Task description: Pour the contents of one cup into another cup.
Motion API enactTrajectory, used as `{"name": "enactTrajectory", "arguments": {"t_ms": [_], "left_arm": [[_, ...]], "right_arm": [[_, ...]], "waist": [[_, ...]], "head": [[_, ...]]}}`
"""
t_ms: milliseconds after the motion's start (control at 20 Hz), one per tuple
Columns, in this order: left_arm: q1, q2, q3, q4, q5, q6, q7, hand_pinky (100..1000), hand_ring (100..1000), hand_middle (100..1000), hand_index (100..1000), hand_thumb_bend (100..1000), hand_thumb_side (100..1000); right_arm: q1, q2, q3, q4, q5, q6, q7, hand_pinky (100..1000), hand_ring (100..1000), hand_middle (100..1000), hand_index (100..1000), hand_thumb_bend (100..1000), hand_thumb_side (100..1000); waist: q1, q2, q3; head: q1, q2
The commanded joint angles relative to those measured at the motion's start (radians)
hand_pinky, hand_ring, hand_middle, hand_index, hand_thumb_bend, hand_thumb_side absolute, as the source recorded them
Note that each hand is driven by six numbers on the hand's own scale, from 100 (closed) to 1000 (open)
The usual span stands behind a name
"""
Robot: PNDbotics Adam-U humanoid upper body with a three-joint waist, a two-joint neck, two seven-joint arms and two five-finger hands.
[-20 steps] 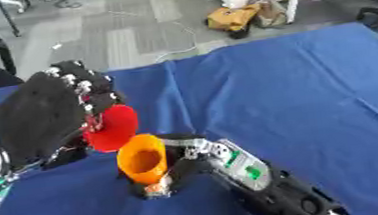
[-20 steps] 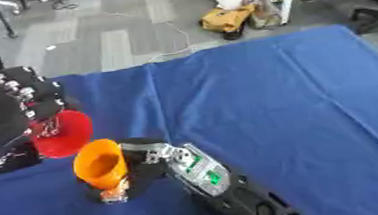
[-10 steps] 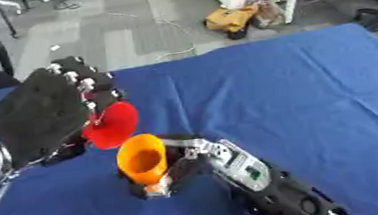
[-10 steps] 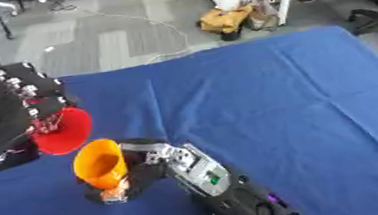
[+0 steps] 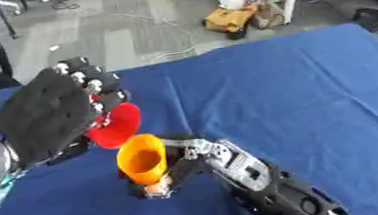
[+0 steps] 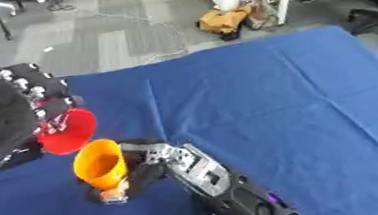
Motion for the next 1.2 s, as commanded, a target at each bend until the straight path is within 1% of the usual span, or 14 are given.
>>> {"name": "enactTrajectory", "arguments": {"t_ms": [50, 550, 1200], "left_arm": [[-0.029, 0.003, 0.0, -0.016, -0.021, -0.005, 0.002, 462, 232, 251, 597, 331, 100], [-0.045, 0.001, -0.028, -0.008, -0.1, -0.026, -0.011, 486, 230, 246, 591, 326, 100], [-0.054, -0.001, -0.043, 0.009, -0.167, -0.013, -0.017, 504, 224, 240, 585, 317, 100]], "right_arm": [[-0.011, -0.009, -0.01, -0.01, -0.004, -0.001, 0.002, 515, 555, 456, 491, 100, 100], [-0.011, -0.009, -0.01, -0.008, -0.003, -0.001, 0.004, 514, 556, 456, 491, 100, 100], [-0.01, -0.01, -0.01, -0.007, -0.004, 0.0, 0.007, 513, 556, 456, 490, 100, 100]], "waist": [[0.001, -0.016, -0.001], [0.005, -0.017, -0.003], [0.007, -0.017, -0.001]], "head": [[-0.002, -0.007], [-0.005, -0.005], [-0.002, -0.004]]}}
